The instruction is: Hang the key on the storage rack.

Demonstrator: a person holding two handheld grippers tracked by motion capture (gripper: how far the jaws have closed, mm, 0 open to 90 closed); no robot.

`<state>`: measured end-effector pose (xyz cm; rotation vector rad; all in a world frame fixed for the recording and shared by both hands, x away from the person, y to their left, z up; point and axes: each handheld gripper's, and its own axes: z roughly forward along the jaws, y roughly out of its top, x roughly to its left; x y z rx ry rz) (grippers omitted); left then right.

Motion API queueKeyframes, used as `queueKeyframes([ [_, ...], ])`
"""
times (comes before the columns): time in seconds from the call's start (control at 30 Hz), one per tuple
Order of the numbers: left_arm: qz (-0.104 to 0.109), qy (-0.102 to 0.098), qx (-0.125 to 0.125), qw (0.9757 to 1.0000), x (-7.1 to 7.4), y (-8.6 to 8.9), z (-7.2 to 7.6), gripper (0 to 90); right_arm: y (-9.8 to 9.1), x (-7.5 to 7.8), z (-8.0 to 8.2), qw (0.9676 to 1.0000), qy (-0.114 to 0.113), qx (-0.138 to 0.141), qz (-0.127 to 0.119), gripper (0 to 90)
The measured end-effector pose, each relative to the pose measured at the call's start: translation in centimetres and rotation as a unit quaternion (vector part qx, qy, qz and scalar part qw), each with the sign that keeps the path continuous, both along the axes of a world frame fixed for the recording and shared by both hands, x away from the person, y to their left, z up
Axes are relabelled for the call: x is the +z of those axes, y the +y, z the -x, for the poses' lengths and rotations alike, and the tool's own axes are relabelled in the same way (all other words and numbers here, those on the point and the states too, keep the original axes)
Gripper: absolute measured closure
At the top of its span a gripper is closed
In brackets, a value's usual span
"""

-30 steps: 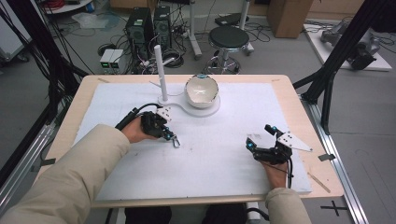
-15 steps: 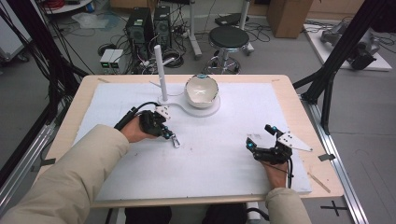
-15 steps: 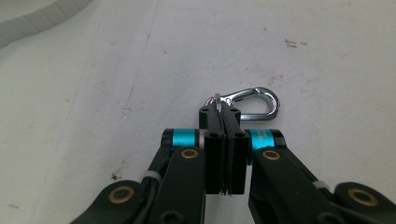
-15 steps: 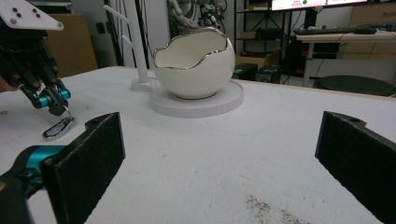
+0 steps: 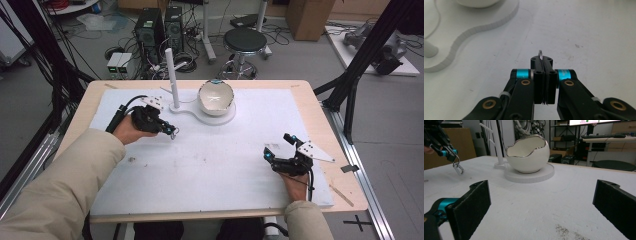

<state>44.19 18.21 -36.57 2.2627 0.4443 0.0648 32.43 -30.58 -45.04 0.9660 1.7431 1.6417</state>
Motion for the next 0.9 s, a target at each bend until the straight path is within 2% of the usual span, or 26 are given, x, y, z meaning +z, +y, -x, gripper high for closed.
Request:
queueKeyframes([
  [0.07,0.02,0.0,0.013,0.9997,0.4,0.7,-0.1,88.5,0.0,0.0,0.0,1.0,0.0,0.0,0.001,0.5],
  [0.2,0.043,-0.003,0.029,0.9987,1.2,1.8,-0.3,88.5,0.0,0.0,0.0,1.0,0.0,0.0,0.0,0.5],
  [0.3,0.045,-0.005,0.03,0.9985,1.9,2.2,-0.5,88.5,0.0,0.0,0.0,1.0,-0.004,0.001,0.004,0.5],
  [0.37,0.05,-0.015,0.032,0.9981,2.7,2.3,-0.7,88.5,0.0,0.0,0.0,1.0,-0.002,-0.001,0.002,0.5],
  [0.6,0.083,-0.029,0.039,0.9954,5.2,2.5,-1.7,88.5,0.0,0.0,0.0,1.0,0.0,0.0,0.001,0.5],
  [0.87,0.089,-0.047,0.045,0.9939,7.7,2.8,-3.2,88.5,0.0,0.0,0.0,1.0,0.0,0.0,0.0,0.5],
  [0.9,0.094,-0.053,0.047,0.9931,7.9,2.9,-3.3,88.5,0.0,0.0,0.0,1.0,0.0,0.0,0.001,0.5],
])
